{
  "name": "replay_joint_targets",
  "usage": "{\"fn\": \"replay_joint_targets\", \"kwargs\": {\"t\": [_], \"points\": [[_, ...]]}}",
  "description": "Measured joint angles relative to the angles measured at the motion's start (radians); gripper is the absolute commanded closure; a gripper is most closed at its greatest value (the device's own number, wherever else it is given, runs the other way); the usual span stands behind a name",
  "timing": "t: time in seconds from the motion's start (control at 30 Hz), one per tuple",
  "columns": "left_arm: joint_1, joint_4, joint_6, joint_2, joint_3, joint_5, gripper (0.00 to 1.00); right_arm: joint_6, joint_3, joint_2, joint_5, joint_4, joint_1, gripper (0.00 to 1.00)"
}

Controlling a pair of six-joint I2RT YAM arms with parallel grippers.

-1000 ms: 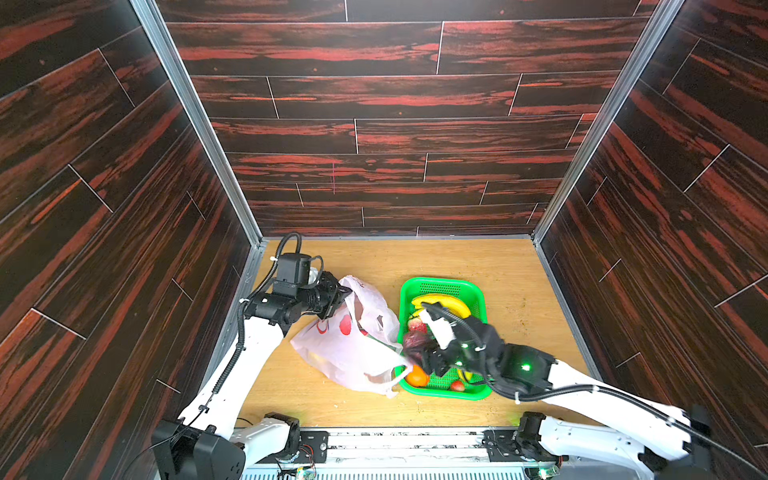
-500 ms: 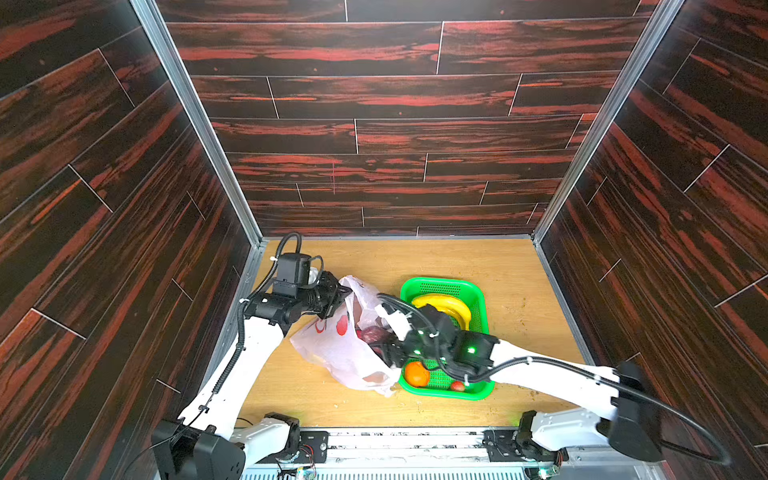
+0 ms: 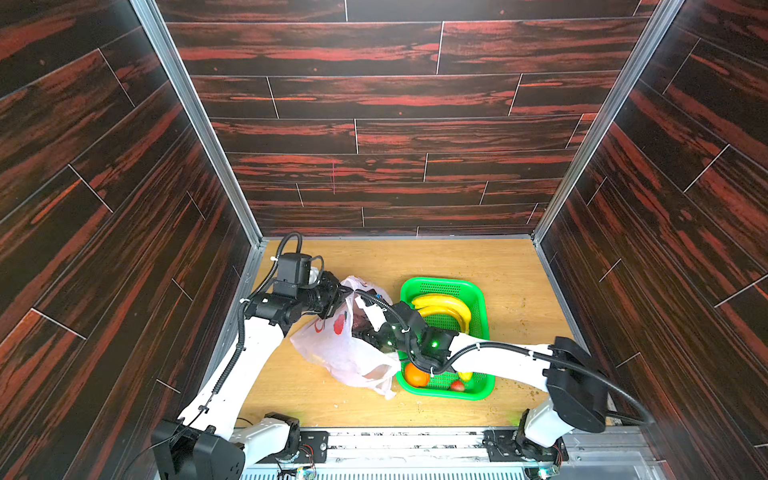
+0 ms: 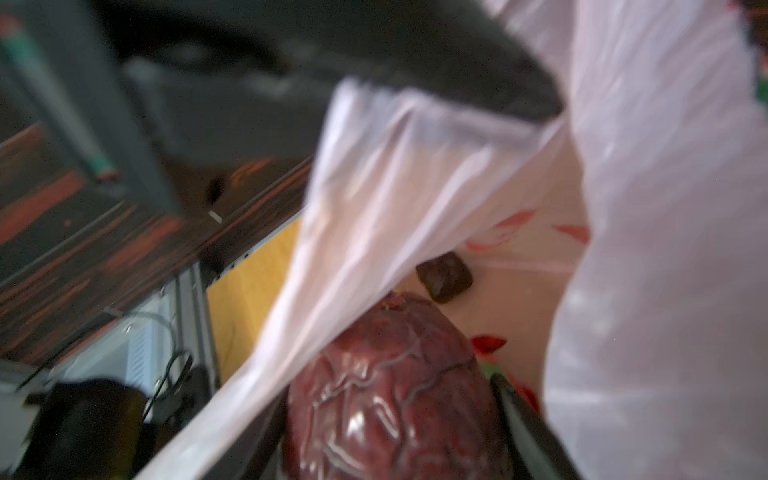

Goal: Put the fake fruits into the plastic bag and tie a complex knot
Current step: 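Lift the plum with the right gripper and carry it into the bag, then open the right gripper inside the bag to release the plum, then withdraw the right gripper from the bag and reach toward the basket's near orange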

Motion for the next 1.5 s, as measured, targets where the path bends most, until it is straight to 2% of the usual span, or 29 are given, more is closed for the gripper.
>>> {"fn": "replay_joint_targets", "kwargs": {"t": [0.17,0.43,0.57,1.1,1.5], "points": [[0.000,0.000,0.000,0.000,0.000,0.000,1.00,0.026,0.004,0.061,0.035,0.104,-0.027,0.47],[0.000,0.001,0.000,0.000,0.000,0.000,1.00,0.061,0.055,0.126,0.027,0.137,-0.051,0.26],[0.000,0.000,0.000,0.000,0.000,0.003,1.00,0.066,0.058,0.126,0.022,0.143,-0.051,0.20],[0.000,0.000,0.000,0.000,0.000,0.006,1.00,0.054,0.040,0.116,0.026,0.142,-0.051,0.19],[0.000,0.001,0.000,0.000,0.000,0.006,1.00,0.048,-0.023,0.018,0.026,0.134,-0.051,0.20]]}}
